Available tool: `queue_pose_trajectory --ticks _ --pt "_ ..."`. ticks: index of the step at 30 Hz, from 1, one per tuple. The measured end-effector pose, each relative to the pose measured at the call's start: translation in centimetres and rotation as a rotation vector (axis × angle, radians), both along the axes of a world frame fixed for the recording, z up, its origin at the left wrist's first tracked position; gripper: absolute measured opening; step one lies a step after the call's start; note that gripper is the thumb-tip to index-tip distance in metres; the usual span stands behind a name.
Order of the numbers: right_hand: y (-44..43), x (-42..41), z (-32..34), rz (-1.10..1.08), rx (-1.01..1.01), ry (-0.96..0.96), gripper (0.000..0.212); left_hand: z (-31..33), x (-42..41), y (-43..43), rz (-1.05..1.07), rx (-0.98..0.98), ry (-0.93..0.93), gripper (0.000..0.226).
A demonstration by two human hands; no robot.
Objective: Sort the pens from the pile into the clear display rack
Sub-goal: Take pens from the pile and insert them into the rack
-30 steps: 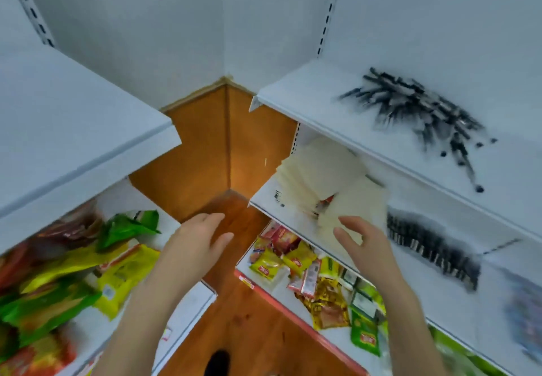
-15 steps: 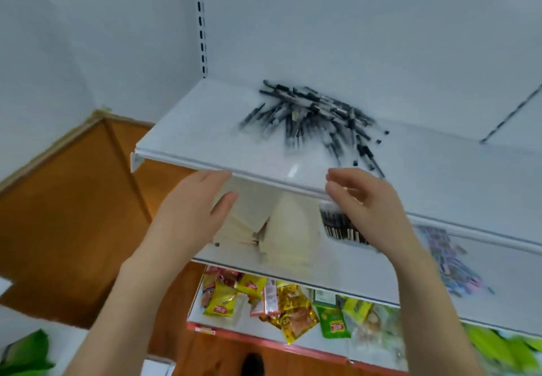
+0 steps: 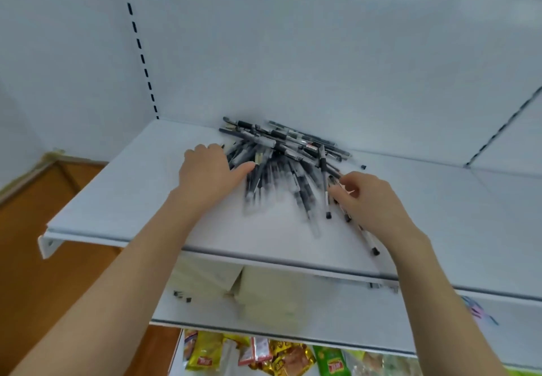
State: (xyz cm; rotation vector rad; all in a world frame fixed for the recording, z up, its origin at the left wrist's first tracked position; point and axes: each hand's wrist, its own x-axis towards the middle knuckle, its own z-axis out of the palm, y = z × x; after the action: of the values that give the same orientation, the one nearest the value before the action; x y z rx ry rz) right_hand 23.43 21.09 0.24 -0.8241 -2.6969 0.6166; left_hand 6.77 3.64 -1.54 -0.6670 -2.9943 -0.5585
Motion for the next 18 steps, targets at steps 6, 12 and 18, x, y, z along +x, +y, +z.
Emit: queue_pose_trajectory --ticks 6,12,18 --pt "1.0 -0.4 -0.6 -0.043 -0.042 -0.072 0.029 0.1 -2.4 2.7 -0.023 -0.091 0.029 0.069" --pt "1.3 -0.9 -0.7 -0.039 -0.065 -0.054 0.033 0.9 -3.4 3.5 -0.035 -0.065 -0.086 0.046" --pt "1.2 -1.1 -1.2 -0.055 -0.048 -0.015 0.035 1.1 -2.9 3.9 -0.089 0.01 -0.123 0.039"
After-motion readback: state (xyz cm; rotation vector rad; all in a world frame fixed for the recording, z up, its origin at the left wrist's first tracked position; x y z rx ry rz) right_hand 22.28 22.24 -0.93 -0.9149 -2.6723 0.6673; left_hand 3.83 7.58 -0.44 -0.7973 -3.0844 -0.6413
